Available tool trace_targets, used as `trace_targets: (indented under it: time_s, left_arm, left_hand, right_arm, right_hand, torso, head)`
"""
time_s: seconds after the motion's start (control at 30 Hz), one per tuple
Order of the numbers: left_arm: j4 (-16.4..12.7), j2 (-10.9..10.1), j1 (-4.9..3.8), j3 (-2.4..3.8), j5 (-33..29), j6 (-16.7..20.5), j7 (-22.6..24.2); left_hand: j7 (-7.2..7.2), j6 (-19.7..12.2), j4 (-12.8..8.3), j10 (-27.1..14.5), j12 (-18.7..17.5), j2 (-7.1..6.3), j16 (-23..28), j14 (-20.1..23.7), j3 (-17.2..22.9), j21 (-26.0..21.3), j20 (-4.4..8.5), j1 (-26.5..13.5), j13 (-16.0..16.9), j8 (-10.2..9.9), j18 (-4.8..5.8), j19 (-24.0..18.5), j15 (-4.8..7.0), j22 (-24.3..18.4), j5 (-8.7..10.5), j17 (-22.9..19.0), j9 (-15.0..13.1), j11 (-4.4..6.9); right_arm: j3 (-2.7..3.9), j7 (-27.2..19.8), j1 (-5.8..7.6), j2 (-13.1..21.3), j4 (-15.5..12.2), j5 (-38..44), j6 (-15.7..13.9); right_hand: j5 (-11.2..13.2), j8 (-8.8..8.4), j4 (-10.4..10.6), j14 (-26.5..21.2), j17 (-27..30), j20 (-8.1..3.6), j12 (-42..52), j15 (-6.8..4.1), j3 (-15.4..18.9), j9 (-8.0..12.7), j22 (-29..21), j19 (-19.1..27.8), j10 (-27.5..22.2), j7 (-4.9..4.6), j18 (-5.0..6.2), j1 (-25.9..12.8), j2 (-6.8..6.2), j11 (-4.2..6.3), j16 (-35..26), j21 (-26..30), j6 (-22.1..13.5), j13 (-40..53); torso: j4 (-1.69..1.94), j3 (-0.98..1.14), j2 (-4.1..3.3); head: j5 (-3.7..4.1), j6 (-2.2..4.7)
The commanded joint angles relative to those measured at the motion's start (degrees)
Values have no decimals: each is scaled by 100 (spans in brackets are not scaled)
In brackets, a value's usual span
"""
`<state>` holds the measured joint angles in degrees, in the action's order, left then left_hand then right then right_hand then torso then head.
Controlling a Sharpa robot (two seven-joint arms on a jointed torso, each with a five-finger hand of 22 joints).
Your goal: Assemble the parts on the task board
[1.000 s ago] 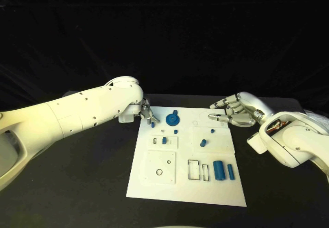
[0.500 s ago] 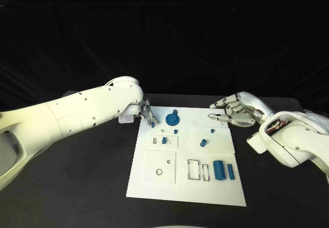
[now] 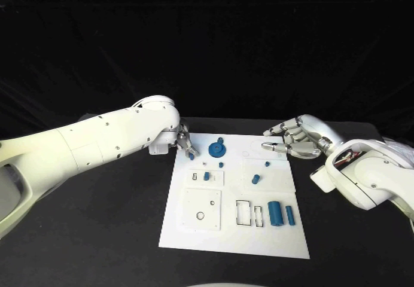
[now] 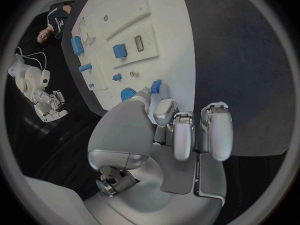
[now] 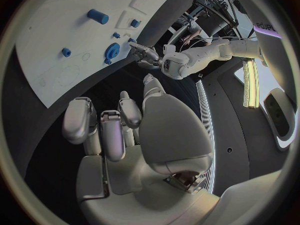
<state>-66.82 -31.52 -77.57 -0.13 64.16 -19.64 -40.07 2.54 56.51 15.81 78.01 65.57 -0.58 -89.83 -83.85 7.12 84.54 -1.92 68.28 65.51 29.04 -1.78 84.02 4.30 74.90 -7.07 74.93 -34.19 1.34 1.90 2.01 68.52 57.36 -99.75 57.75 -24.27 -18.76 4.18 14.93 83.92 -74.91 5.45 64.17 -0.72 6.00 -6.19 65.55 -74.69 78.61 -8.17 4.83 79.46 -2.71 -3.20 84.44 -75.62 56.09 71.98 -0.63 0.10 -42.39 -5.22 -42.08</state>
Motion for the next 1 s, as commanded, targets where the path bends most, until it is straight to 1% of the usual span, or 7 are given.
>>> trace_targets:
  time_s: [0.03,0.23,0.33,0.6,0.7,0.83,1.0]
  left_arm:
    - [-11,7,2,1,-99,-121,-21]
    - [-9,9,2,1,-188,-115,42]
    - [-21,7,2,1,-236,-96,64]
    - [-102,-47,14,1,-276,138,168]
    - [-222,-127,18,1,-289,321,247]
    - [-504,-298,21,2,-408,550,287]
    - [-1104,-673,23,3,-501,958,310]
  left_hand:
    - [-21,-31,-48,9,16,18,-17,-615,89,13,21,169,-16,36,9,258,40,973,-30,1507,-9,26]
    - [-41,-136,-393,-17,-25,160,-17,-615,559,4,41,811,-49,0,8,256,63,976,-51,1507,1,50]
    - [-15,-197,-575,-33,-57,156,-17,-615,870,3,44,1060,-73,-35,9,256,53,981,-54,1507,15,34]
    - [25,-213,-718,-21,-88,-36,-17,-615,1416,1,17,1110,-108,-39,11,260,15,994,-47,1507,10,-1]
    - [27,-204,-772,5,-81,-155,-17,-615,1692,4,15,1071,-108,-11,12,265,7,1003,-44,1507,-12,-3]
    - [27,-200,-824,32,-74,-285,-17,-615,2006,9,14,990,-110,37,14,273,7,1016,-40,1507,-49,2]
    - [26,-198,-912,65,-68,-455,-17,-615,2415,19,19,886,-116,107,19,285,10,1036,-37,1507,-103,5]
  right_arm:
    - [0,-20,-3,-9,0,26,38]
    - [0,-22,-3,-11,0,26,41]
    - [0,-24,-3,-12,-1,26,41]
    - [0,-28,-3,-17,-1,20,41]
    - [0,-29,-3,-19,0,15,42]
    - [0,-28,-3,-20,0,7,45]
    - [0,-23,-3,-15,-2,1,47]
  right_hand:
    - [-31,6,-3,394,-538,-10,-6,-24,22,-1,-5,12,-45,1,46,-18,20,2,-39,18,42,-7]
    - [-41,5,-1,395,-544,-10,5,-24,28,-1,-2,9,-40,1,45,-15,25,2,-35,18,42,-1]
    - [-41,5,-1,395,-544,-10,5,-24,28,-1,-2,9,-40,1,45,-15,25,2,-35,18,42,-1]
    - [-41,5,-1,395,-544,-10,5,-24,28,-1,-2,9,-40,1,45,-15,25,2,-35,18,42,-1]
    - [-41,5,-1,395,-544,-10,5,-24,28,-1,-2,9,-40,1,45,-15,25,2,-35,18,42,-1]
    - [-41,5,-1,395,-544,-10,5,-24,28,-1,-2,9,-40,1,45,-15,25,2,-35,18,42,-1]
    - [-41,5,-1,395,-544,-10,5,-24,28,-1,-2,9,-40,1,45,-15,25,2,-35,18,42,-1]
  torso:
    - [2,2,0]
    - [2,2,2]
    - [1,2,2]
    - [-1,3,2]
    - [-1,7,4]
    - [2,4,3]
    - [4,6,5]
  head:
    - [4,-17]
    - [-1,-31]
    - [-4,-34]
    - [-7,-43]
    - [-9,-42]
    - [-9,-46]
    - [-11,-51]
